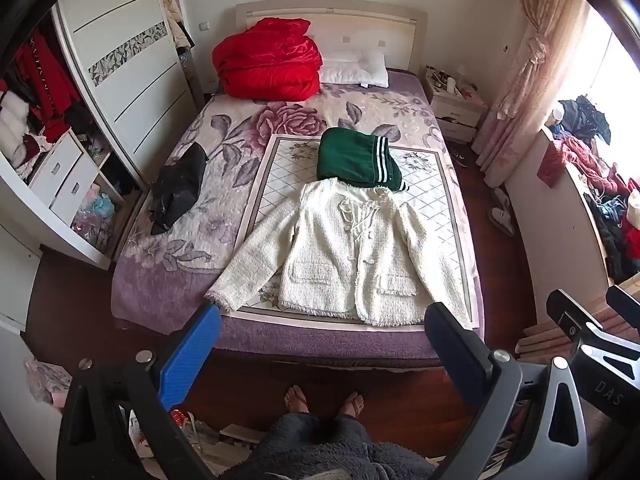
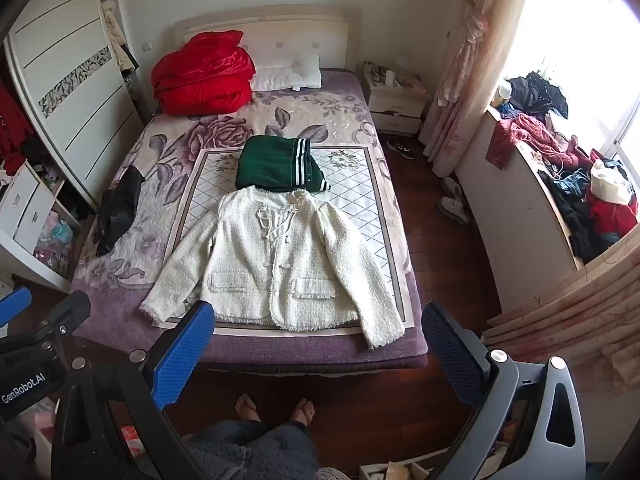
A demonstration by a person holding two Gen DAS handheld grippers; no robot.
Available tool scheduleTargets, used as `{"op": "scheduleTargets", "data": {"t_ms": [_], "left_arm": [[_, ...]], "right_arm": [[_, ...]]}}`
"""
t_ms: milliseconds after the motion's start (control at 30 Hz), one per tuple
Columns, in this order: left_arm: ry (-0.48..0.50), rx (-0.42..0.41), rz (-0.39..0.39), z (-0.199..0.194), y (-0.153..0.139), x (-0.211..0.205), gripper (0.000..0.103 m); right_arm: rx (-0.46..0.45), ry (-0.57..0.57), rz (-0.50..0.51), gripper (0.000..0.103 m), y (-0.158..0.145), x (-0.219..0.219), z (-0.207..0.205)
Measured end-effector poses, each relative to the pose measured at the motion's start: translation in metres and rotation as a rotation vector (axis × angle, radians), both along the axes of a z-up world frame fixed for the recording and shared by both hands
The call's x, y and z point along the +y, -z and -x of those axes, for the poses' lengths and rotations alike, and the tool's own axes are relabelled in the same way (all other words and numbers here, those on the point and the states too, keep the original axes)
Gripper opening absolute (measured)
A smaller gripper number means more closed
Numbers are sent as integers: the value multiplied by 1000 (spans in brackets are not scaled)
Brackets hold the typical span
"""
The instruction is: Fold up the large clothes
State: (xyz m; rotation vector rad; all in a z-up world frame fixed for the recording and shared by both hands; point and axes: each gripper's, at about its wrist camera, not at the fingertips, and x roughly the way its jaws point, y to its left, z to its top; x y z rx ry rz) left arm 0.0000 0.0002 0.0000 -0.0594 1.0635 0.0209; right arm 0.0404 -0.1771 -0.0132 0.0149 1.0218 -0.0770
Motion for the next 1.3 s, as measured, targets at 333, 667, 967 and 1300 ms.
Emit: {"op": "scheduleTargets", "data": {"t_ms": [333,667,967,1300], "left_arm": [[0,-12,-8,0,0,1,103],[2,-14,-6,-3,-6,-8,103],[2,-15,-6,-1,-7,-7,103],[3,-15,-3,-3,-9,-7,103]], "right_arm": [[-7,1,7,103,-2,2,1],[-7,1,10,103,-4,0,1],[-7,0,9,103,-3,1,1],[-7,-1,12,103,-10,2,0]]}}
